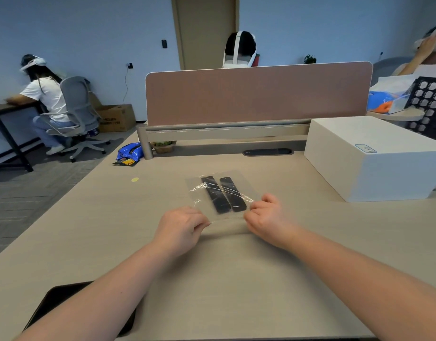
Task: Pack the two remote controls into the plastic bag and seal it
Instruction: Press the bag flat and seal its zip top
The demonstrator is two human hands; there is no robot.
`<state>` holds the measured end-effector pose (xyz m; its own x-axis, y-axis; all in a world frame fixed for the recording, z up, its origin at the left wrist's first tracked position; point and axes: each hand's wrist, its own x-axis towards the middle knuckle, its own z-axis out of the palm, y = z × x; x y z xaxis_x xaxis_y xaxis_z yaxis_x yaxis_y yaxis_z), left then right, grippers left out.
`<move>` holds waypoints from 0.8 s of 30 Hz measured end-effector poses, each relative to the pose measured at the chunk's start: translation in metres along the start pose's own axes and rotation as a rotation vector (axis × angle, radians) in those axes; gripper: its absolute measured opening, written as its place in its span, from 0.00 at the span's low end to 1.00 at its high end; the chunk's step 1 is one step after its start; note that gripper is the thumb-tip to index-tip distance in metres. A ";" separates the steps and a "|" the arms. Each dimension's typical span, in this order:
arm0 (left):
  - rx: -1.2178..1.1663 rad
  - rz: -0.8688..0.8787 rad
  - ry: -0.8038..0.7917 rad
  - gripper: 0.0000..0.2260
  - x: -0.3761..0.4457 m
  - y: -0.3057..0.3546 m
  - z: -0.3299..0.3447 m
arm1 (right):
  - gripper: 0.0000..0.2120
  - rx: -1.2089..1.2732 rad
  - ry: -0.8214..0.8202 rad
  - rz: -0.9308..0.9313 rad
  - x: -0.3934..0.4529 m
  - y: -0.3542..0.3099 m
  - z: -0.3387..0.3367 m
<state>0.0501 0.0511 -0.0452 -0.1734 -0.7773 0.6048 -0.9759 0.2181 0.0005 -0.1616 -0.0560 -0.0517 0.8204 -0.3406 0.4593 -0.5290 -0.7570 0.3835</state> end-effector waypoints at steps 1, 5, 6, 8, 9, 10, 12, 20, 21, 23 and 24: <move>0.001 0.002 -0.004 0.14 0.000 0.002 0.001 | 0.14 -0.007 -0.016 -0.001 -0.004 0.002 0.000; 0.008 0.033 -0.009 0.17 0.001 0.008 0.003 | 0.13 -0.039 -0.052 0.002 -0.014 0.006 0.001; 0.016 0.038 -0.004 0.18 0.001 0.008 0.002 | 0.13 -0.046 -0.053 0.003 -0.015 0.008 0.001; 0.028 0.040 -0.002 0.18 0.001 0.007 0.000 | 0.13 -0.060 -0.039 0.017 -0.016 0.011 0.002; 0.030 0.039 -0.011 0.17 0.001 0.007 -0.001 | 0.13 -0.066 -0.042 0.032 -0.017 0.013 0.002; 0.032 0.038 -0.017 0.16 0.000 0.007 -0.002 | 0.13 -0.075 -0.040 0.046 -0.019 0.014 0.002; 0.031 0.040 -0.027 0.15 -0.001 0.008 -0.004 | 0.13 -0.091 -0.060 0.064 -0.023 0.017 0.005; -0.001 0.070 -0.096 0.14 -0.011 0.004 0.000 | 0.07 0.233 -0.287 0.191 -0.052 0.029 0.008; -0.005 0.067 -0.119 0.14 -0.012 0.004 0.000 | 0.11 0.299 -0.354 0.246 -0.052 0.029 0.005; -0.004 0.064 -0.177 0.14 -0.015 0.002 0.001 | 0.16 0.414 -0.431 0.328 -0.055 0.028 0.000; 0.002 0.065 -0.209 0.15 -0.017 0.000 0.002 | 0.16 0.423 -0.450 0.335 -0.056 0.028 0.000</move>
<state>0.0525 0.0633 -0.0571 -0.2595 -0.8670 0.4254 -0.9620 0.2708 -0.0349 -0.2221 -0.0585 -0.0665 0.6863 -0.7221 0.0867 -0.7142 -0.6917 -0.1072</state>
